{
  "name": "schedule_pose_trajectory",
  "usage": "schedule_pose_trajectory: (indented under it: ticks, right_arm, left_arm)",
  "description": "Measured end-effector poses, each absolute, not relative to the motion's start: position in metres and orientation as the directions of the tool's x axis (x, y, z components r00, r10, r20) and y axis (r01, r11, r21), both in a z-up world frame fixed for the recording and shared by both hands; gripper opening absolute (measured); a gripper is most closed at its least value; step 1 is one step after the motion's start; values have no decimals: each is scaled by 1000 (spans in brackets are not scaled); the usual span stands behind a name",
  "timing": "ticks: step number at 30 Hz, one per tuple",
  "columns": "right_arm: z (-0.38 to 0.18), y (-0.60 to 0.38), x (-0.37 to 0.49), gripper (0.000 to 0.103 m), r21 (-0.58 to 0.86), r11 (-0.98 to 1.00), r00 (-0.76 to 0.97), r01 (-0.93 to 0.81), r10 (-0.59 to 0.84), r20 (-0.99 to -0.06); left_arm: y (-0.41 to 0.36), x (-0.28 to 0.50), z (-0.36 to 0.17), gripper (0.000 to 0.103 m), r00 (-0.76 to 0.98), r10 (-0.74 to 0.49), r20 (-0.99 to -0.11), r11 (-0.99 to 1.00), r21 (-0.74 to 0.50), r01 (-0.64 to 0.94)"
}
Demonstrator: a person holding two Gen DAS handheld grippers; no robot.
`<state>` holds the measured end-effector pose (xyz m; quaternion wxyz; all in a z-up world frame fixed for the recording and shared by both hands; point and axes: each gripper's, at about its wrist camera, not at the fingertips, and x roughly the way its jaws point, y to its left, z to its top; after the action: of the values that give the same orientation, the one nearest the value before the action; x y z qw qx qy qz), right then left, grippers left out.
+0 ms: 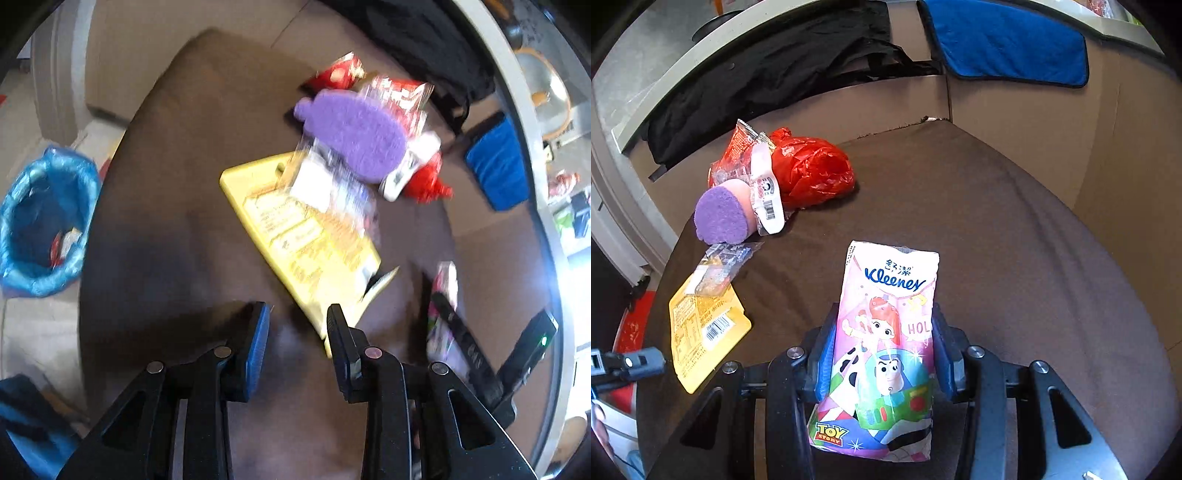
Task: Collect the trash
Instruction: 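Grasp the purple sponge with the left tool while the right tool holds the tissue pack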
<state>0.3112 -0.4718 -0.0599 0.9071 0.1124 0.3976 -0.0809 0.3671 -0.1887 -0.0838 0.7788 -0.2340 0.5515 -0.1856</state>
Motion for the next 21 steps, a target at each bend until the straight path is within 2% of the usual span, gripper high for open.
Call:
schedule_pose_trajectory:
  ticks: [6, 7, 8, 9, 12, 21]
  right_arm:
    - [-62, -467, 313, 41, 139, 965, 676, 221, -49, -735]
    - [-62, -466, 313, 41, 140, 965, 676, 222, -49, -735]
    - [-62, -466, 313, 41, 141, 965, 677, 222, -48, -735]
    - [-62, -466, 312, 41, 143, 965, 678, 221, -46, -733]
    - [-62, -461, 313, 41, 141, 969, 679, 201, -34, -733]
    - [-59, -445, 318, 41, 127, 979, 686, 158, -16, -727]
  left_arm:
    - [-207, 389, -90, 34, 420, -541, -729, 803, -596, 0]
    - [-208, 392, -90, 27, 436, -529, -728, 807, -591, -9]
    - [-212, 396, -91, 9, 443, -510, -737, 818, -574, -14]
    - [-216, 400, -92, 4, 435, -502, -748, 829, -559, -4]
    - [-220, 406, -85, 2, 452, -509, -732, 831, -555, 36]
    - [-206, 407, -30, 0, 560, -451, -695, 886, -425, 186]
